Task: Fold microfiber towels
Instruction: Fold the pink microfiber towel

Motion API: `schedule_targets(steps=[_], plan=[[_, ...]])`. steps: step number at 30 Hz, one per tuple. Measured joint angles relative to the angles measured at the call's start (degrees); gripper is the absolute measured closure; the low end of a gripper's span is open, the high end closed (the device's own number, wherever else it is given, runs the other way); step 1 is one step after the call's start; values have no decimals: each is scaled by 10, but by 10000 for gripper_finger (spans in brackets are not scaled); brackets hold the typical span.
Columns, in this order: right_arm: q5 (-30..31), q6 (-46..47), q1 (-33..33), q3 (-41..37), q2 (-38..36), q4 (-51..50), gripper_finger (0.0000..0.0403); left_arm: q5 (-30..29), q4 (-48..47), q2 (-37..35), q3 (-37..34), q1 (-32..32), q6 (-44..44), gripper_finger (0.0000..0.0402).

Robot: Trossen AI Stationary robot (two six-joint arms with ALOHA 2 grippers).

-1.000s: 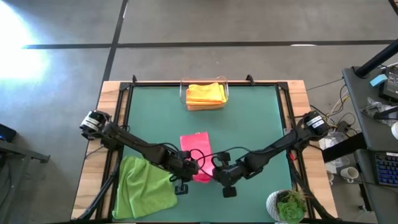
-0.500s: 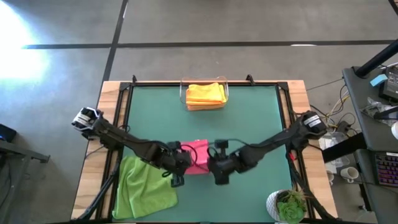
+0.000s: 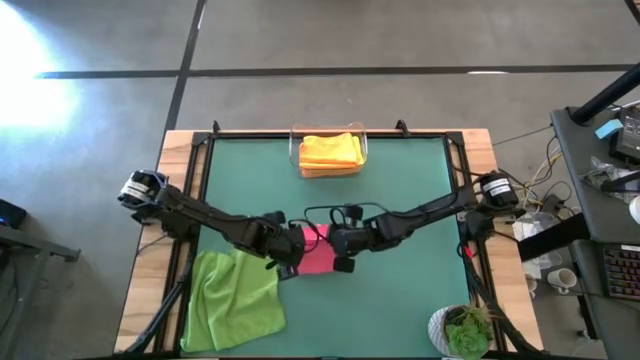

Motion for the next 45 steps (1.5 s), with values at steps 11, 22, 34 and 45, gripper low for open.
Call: schedule_targets(steps=[11,22,34,45], plan=[[-3,32,-14,3,56,18,394,-21,28,0,-49,21,1,401],[2,68,-18,37,59,-12,394,-28,76,0,-72,25,23,398],[2,94,-27,51,60,-19,363,-28,77,0,-76,37,64,306],[2,129,-48,99,57,-111,273,-28,13,-11,-57,55,67,230]])
